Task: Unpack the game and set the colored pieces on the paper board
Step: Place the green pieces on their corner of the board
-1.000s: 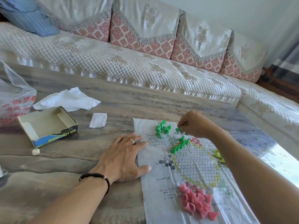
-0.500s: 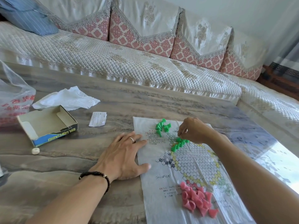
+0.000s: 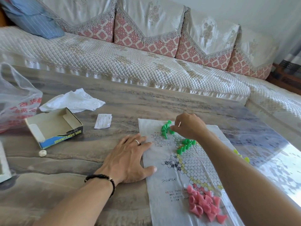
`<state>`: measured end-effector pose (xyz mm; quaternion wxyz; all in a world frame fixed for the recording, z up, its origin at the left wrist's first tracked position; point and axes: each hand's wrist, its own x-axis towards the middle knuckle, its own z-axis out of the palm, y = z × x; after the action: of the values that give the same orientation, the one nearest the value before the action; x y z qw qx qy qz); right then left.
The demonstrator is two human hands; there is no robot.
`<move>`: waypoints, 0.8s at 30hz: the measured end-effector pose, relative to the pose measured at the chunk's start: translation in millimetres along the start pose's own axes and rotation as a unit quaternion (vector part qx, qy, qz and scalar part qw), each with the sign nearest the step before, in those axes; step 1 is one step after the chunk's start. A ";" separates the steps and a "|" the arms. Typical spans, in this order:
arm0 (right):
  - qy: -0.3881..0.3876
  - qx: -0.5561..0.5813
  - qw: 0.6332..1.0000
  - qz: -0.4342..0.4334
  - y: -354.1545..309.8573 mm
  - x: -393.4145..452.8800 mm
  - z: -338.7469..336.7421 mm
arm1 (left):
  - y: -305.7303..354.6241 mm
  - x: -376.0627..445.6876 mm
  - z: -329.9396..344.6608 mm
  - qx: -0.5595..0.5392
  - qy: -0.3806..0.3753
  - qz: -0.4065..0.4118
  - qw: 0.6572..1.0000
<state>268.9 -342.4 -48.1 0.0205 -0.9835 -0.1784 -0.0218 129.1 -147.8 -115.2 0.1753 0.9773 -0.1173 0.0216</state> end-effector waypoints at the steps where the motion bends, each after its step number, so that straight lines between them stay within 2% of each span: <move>1: 0.004 -0.013 1.000 0.018 -3.0 2.4 5.2 | -0.3 0.1 0.3 0.000 0.000 0.000 1.000; 6: 0.010 -0.003 0.998 0.060 -8.4 8.4 21.7 | -1.3 2.5 2.7 0.000 0.004 0.003 1.000; 13: -0.002 0.036 0.997 0.062 -0.4 3.4 10.4 | -0.7 1.9 2.4 0.003 0.000 0.002 1.000; 19: 0.018 0.089 0.996 0.007 6.2 -12.0 -16.5 | -0.3 1.6 1.8 0.002 0.004 0.004 1.000; 24: 0.031 0.133 0.991 -0.005 12.3 -23.3 -24.8 | -1.4 2.2 3.1 -0.001 0.006 0.006 1.000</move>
<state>250.5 -363.3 -24.9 0.1567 -0.9700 -0.1834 -0.0288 131.5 -148.1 -118.4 0.1772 0.9762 -0.1217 0.0285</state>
